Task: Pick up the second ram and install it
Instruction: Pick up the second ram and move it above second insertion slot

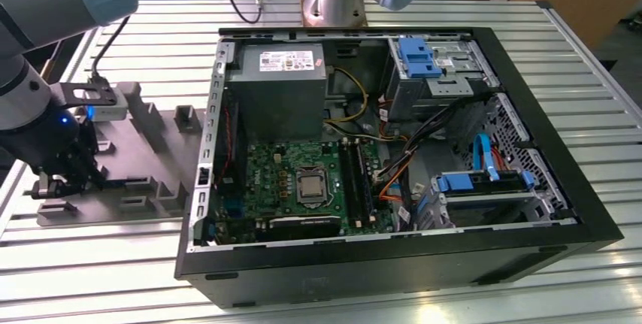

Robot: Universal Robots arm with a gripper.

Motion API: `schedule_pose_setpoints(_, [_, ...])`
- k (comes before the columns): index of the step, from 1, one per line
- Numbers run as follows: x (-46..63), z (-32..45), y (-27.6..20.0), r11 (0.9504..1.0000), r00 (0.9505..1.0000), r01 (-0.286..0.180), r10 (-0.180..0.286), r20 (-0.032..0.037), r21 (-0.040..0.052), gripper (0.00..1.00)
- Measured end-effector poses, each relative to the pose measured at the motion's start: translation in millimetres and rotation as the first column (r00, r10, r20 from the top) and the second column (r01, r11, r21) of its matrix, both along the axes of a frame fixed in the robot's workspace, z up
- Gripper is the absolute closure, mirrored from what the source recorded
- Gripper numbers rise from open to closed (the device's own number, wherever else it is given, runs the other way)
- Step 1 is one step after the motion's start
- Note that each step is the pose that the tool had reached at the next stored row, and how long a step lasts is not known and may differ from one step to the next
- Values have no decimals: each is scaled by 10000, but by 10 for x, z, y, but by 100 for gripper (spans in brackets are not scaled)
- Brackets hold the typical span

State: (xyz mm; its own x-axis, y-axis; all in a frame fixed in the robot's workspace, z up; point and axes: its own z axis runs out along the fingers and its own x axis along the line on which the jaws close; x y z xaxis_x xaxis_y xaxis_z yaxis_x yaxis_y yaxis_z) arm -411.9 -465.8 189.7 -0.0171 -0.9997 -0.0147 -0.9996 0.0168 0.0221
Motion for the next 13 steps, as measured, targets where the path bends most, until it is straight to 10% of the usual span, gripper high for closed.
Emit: schedule_pose_setpoints(13, [5,-22,-1,10000,10000,0,0,-2,-2,80])
